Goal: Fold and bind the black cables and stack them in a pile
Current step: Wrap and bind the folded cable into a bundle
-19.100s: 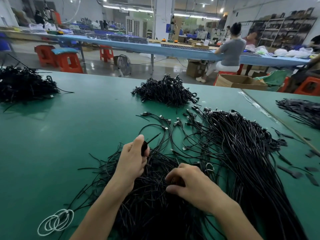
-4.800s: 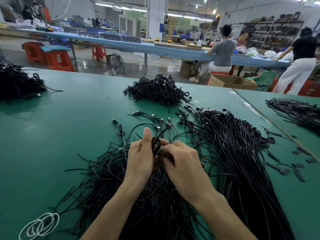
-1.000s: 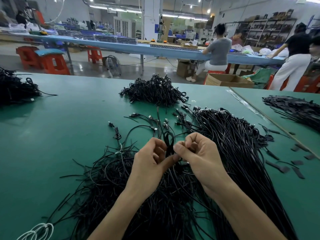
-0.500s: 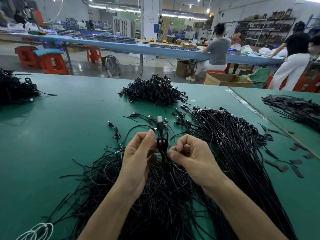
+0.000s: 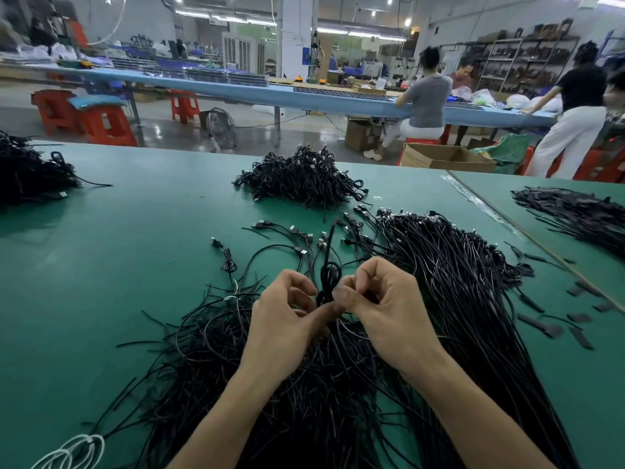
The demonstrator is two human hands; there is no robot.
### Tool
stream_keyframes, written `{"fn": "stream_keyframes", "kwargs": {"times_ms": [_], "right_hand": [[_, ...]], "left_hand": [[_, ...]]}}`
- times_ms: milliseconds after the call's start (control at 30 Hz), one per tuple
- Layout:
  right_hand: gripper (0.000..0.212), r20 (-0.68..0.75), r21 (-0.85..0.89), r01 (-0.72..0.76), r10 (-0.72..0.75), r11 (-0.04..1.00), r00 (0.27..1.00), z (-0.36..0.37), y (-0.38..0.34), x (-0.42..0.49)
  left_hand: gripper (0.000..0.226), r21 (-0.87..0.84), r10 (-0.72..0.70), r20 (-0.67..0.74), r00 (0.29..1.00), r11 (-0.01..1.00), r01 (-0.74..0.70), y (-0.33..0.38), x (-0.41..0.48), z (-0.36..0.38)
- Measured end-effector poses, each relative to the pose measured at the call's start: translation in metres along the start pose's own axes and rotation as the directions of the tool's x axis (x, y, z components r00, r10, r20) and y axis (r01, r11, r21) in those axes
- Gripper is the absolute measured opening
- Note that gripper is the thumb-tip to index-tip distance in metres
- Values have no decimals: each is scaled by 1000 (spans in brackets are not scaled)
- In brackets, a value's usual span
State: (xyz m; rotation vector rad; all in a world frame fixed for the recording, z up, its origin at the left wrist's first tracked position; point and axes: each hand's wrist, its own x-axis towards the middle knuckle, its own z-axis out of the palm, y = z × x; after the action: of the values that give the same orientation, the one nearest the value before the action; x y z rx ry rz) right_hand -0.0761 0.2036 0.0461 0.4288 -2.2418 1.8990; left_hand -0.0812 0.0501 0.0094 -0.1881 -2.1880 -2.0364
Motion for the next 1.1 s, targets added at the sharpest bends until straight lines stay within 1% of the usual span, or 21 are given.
{"fn": "stream_keyframes", "kwargs": {"times_ms": [67,133,167,233,267,300,333,400,500,567,633,767,800,867,900,933,967,1000,1067,1100], "right_hand": [[34,34,36,-29,28,999,999,2,2,-2],[33,46,78,-67,64,995,997,3,5,-3],[32,52,100,-86,81,991,995,3,6,-3],[32,54,130,-115,108,985,993,3,8,-3],[31,51,133,-122,116,984,992,2,9,-3],[32,50,130,-126,121,983,991,2,9,-3],[32,54,126,-132,126,983,991,3,10,-3],[32,67,119,-148,140,982,988,3,12,-5],[32,56,127,-188,182,974,982,3,14,-6],[33,61,177,-252,245,951,968,1,15,-7],[34,96,248,-333,319,910,943,-1,17,-8],[37,197,396,-510,472,763,859,-3,22,-7],[34,217,418,-528,483,739,848,-2,22,-7],[22,220,423,-508,459,750,861,0,21,-6],[19,207,405,-494,449,770,869,0,20,-5],[22,190,382,-482,444,788,876,0,21,-5],[27,173,359,-476,444,803,879,-1,21,-5],[30,160,338,-473,445,814,881,-3,22,-6],[25,151,311,-473,449,824,881,-6,25,-8],[21,149,298,-475,451,828,880,-7,26,-10]], "left_hand": [[36,-79,-76,10,997,994,77,0,1,-3],[25,-175,-137,45,990,974,143,4,2,-3],[19,-257,-176,66,982,948,187,5,2,-4],[22,-437,-257,102,961,856,276,10,2,-5],[23,-484,-271,108,957,826,289,11,2,-5],[21,-480,-266,96,959,832,279,12,2,-5],[24,-444,-244,84,966,859,256,11,1,-5],[44,-383,-191,84,978,900,208,10,0,-5],[59,-350,-144,105,984,921,172,7,1,-7],[59,-294,-96,152,984,946,138,8,2,-12],[52,-241,-37,211,977,967,88,7,3,-17],[44,-155,35,273,961,988,8,7,4,-22],[44,-146,42,285,958,989,-1,8,4,-24],[45,-116,39,281,959,993,-7,9,9,-30],[46,-88,26,244,969,996,-4,7,14,-34],[46,-56,0,170,985,998,9,4,22,-38],[46,-18,-37,54,998,999,39,-1,34,-43],[45,22,-75,-85,993,997,78,-8,47,-49],[40,120,-89,-349,933,983,139,-23,76,-64],[35,189,-67,-442,895,968,166,-32,89,-72]]}}
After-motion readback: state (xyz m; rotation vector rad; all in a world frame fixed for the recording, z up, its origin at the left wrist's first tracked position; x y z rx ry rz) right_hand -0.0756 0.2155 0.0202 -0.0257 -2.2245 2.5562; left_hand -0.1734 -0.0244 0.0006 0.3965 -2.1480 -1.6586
